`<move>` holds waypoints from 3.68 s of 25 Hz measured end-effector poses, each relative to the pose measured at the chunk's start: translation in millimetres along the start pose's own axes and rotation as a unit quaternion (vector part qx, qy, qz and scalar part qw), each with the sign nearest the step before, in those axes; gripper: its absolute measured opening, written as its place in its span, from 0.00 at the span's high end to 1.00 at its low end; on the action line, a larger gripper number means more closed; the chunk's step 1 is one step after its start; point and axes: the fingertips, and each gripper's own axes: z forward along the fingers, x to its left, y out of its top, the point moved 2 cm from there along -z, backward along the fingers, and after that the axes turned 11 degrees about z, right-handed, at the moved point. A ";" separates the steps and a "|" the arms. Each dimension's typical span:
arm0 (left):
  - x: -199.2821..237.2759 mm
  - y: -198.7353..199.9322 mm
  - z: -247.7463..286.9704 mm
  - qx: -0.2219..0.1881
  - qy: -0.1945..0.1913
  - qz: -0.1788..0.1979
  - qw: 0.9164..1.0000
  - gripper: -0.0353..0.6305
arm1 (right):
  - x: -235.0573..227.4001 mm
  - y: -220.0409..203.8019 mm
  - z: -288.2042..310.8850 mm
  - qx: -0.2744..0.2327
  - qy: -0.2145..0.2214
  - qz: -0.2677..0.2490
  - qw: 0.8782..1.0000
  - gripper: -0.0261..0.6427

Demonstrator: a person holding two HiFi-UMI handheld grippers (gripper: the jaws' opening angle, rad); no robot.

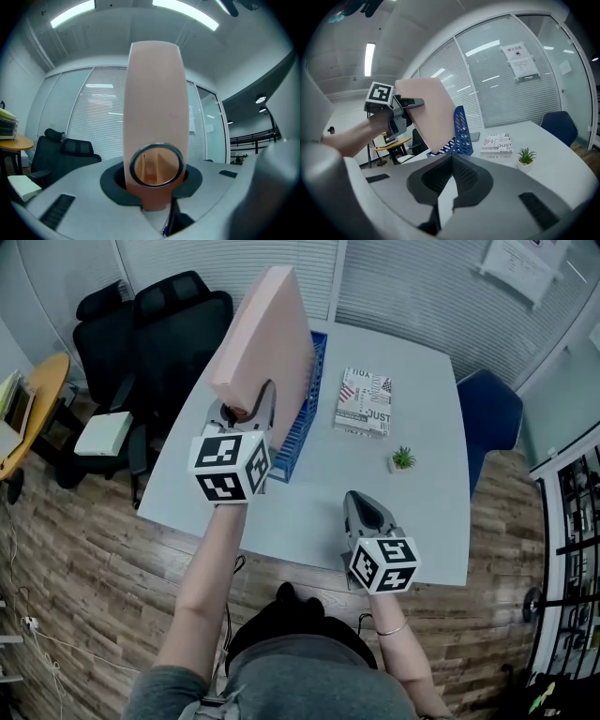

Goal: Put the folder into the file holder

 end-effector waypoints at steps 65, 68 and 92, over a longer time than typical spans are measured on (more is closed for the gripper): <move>-34.9 -109.0 9.6 0.117 -0.020 0.017 0.993 0.55 | -13.9 -18.9 -5.1 0.018 -0.018 0.034 0.999 0.95; -29.3 -101.1 -2.7 0.108 -0.015 0.001 0.994 0.55 | -11.0 -18.8 -5.1 0.019 -0.010 0.032 0.999 0.95; -39.2 -104.8 -106.3 0.121 0.027 -0.029 0.992 0.72 | 10.3 -19.8 -12.5 0.025 0.041 0.005 0.999 0.95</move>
